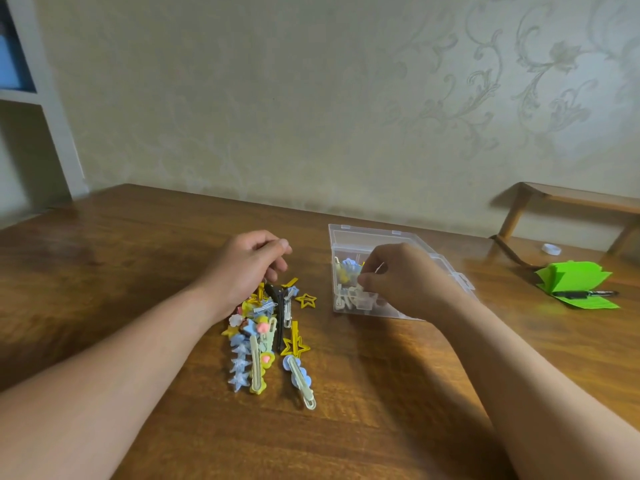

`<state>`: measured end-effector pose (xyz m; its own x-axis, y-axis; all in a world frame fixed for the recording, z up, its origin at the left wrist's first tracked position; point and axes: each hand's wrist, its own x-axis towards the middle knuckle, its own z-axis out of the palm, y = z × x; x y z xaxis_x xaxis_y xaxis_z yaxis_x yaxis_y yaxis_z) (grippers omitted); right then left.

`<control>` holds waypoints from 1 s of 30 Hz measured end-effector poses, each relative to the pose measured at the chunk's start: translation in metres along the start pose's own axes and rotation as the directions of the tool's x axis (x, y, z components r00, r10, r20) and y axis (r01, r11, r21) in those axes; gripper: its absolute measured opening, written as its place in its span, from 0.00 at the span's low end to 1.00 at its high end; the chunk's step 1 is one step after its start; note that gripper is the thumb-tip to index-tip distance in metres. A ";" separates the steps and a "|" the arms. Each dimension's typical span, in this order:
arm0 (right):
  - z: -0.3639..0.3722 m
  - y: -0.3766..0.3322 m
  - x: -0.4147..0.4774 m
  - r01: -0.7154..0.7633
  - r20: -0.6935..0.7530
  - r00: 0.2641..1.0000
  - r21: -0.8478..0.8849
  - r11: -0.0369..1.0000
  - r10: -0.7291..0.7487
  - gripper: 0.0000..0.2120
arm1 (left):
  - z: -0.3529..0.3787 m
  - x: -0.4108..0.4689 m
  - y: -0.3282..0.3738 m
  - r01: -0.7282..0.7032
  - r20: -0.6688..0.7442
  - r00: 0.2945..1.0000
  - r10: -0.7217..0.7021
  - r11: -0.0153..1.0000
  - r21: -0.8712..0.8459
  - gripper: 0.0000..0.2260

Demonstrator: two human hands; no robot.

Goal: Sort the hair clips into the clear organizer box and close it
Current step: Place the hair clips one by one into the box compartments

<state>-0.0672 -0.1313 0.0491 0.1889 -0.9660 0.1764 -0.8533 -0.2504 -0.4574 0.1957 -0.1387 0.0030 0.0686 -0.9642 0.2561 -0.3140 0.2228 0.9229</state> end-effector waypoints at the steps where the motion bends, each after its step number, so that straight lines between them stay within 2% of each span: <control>1: 0.000 0.000 0.000 0.000 -0.006 1.000 -0.003 1.000 0.000 0.02 | 0.000 0.000 -0.001 0.001 -0.001 1.000 -0.001 1.000 0.002 0.10; 5: -0.005 -0.007 -0.003 0.052 -0.129 0.990 -0.067 0.996 -0.060 0.05 | 0.000 -0.001 0.000 0.014 -0.013 1.000 -0.014 1.000 -0.011 0.10; 9: -0.013 -0.032 -0.014 0.218 -0.198 0.957 0.009 0.976 -0.212 0.05 | 0.001 0.000 0.004 0.041 -0.011 0.999 -0.042 0.995 -0.086 0.13; 11: -0.016 -0.045 -0.023 0.306 -0.091 0.949 0.023 0.952 -0.303 0.07 | 0.000 0.000 0.004 0.031 0.004 1.000 -0.031 0.997 -0.071 0.13; 13: -0.016 -0.059 -0.034 0.348 0.110 0.931 0.020 0.937 -0.348 0.11 | -0.001 0.000 0.003 0.027 0.014 1.000 -0.026 0.998 -0.065 0.14; 15: -0.014 -0.069 -0.043 0.370 0.304 0.884 0.008 0.929 -0.355 0.13 | -0.001 0.001 0.003 0.034 0.013 0.999 -0.033 0.998 -0.055 0.14; 18: -0.006 -0.076 -0.051 0.443 0.452 0.814 -0.078 0.893 -0.364 0.16 | 0.001 0.003 0.001 0.030 -0.001 1.000 -0.030 0.999 -0.014 0.10; 22: 0.003 -0.080 -0.059 0.490 0.560 0.759 -0.157 0.858 -0.331 0.17 | 0.000 0.004 -0.001 0.012 -0.002 1.000 -0.012 1.000 0.006 0.10; 30: -0.001 -0.075 -0.054 0.486 0.565 0.738 -0.065 0.872 -0.369 0.09 | 0.001 0.004 -0.001 0.011 -0.006 1.000 -0.011 1.000 -0.008 0.10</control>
<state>-0.0138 -0.0606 0.0749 0.7292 -0.6565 -0.1933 -0.6834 -0.6834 -0.2568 0.1951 -0.1429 0.0025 0.0775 -0.9657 0.2478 -0.3057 0.2135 0.9279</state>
